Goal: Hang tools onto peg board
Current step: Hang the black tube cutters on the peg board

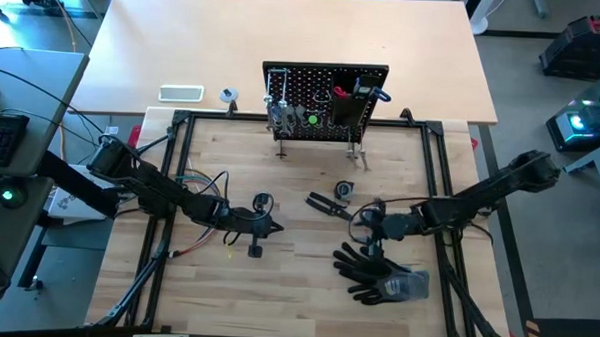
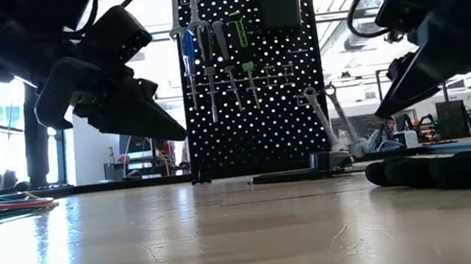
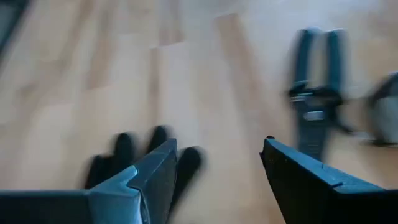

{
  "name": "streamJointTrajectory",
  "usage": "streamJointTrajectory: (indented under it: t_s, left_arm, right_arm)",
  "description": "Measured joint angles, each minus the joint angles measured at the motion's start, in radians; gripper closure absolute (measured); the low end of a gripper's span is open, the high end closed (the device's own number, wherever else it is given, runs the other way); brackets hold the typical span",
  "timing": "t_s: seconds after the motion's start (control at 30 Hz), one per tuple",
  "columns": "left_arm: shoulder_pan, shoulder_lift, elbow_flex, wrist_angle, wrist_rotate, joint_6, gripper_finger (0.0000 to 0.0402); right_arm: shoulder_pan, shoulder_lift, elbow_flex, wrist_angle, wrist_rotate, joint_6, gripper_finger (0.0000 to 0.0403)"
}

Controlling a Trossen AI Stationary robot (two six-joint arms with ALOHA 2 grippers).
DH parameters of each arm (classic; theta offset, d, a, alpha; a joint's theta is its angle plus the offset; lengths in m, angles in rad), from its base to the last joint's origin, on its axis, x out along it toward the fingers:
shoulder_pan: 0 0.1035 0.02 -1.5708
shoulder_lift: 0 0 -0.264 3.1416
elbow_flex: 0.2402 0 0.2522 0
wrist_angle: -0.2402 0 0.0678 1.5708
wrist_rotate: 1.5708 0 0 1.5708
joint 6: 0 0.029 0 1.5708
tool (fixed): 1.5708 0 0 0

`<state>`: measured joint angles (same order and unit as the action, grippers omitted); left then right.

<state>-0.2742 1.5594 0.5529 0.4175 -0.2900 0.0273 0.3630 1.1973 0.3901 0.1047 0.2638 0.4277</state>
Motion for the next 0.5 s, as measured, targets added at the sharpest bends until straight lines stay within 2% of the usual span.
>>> streamJointTrajectory:
  t_s: [0.13, 0.4, 0.5]
  left_arm:
    - [-0.001, 0.0, 0.0, 0.0, 0.001, 0.0, 0.0401]
    - [0.002, 0.0, 0.0, -0.002, -0.004, 0.002, 0.0401]
    - [0.002, 0.0, 0.0, 0.0, -0.04, 0.012, 0.0401]
  right_arm:
    - [0.001, 0.0, 0.0, 0.018, -0.118, 0.028, 0.0174]
    - [0.0, 0.0, 0.0, 0.029, -0.191, 0.044, 0.0174]
    - [0.0, 0.0, 0.0, 0.038, -0.194, 0.044, 0.0174]
